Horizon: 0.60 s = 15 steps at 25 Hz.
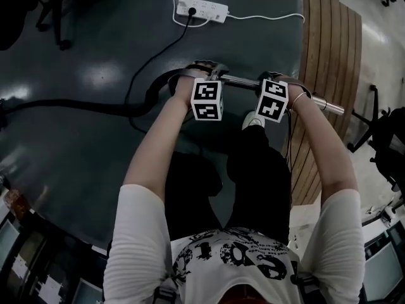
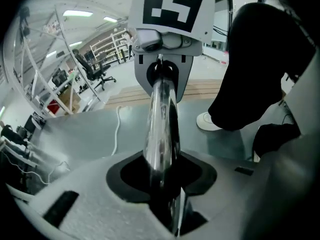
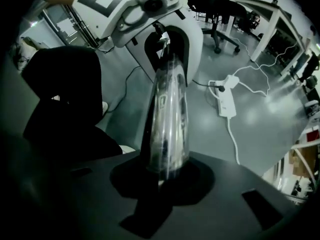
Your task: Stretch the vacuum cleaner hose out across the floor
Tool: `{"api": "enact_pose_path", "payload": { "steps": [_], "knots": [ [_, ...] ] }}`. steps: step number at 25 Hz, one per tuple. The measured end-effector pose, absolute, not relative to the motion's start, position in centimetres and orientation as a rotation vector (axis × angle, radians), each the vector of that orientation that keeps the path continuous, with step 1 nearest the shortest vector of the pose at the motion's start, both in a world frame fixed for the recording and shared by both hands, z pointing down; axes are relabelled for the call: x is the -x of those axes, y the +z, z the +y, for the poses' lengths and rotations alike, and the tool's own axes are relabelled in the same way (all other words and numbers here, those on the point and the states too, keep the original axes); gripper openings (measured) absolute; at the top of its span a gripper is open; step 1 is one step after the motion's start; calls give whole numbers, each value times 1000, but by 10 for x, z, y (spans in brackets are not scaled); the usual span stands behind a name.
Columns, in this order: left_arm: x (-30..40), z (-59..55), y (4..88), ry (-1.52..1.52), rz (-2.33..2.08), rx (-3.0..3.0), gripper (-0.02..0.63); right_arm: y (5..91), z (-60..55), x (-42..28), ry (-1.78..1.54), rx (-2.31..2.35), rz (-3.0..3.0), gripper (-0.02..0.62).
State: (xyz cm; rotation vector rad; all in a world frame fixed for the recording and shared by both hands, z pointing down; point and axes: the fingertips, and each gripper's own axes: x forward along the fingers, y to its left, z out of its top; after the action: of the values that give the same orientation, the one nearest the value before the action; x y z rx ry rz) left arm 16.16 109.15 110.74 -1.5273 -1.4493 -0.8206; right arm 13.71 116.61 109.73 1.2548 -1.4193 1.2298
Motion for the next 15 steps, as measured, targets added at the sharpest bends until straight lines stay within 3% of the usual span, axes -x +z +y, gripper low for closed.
{"api": "enact_pose_path", "payload": {
  "steps": [8,15],
  "knots": [
    [-148,1124,1265,-989,-1598,1440,140,1252,1197,-135,1251,-1304,-1406,75],
    [-132,1138,1330,-1086,-1615,1322,139,1326,1220,-125,1259,-1365,-1270,77]
  ]
}}
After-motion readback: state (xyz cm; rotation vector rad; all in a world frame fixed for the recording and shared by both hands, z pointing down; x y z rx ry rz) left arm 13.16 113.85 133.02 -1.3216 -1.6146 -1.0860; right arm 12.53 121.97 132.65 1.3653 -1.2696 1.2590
